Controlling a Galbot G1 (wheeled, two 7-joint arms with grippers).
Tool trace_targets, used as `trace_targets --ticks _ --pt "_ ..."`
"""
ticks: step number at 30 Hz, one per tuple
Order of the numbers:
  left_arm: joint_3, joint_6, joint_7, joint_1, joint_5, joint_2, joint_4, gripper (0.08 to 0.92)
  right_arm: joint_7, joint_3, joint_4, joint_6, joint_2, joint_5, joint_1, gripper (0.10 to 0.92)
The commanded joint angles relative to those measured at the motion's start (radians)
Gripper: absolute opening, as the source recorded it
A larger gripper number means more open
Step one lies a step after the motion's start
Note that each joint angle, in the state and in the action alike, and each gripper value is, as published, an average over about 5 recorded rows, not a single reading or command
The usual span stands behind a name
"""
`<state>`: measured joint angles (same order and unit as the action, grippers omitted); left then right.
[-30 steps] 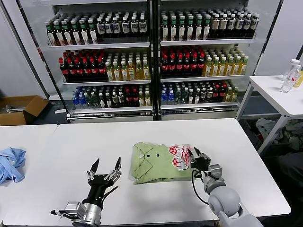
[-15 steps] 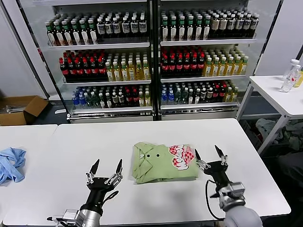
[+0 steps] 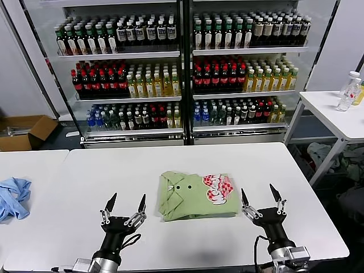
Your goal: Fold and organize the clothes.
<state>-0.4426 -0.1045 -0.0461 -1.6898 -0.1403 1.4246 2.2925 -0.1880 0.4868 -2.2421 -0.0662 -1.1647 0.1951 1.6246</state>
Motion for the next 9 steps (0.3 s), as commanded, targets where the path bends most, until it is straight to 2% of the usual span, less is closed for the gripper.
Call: trace_targets --ticks 1,9 --pt "-0.006 -0.007 0.008 -0.025 0.020 -0.005 0.028 0.823 -0.026 0.029 -0.054 0.037 -0.018 -0.056 0.090 0.823" --pt "-0.008 -0.009 0.008 -0.023 -0.003 0.001 0.032 0.822 -0.040 0.034 -0.066 0.034 -0.017 -0.077 0.102 0.823"
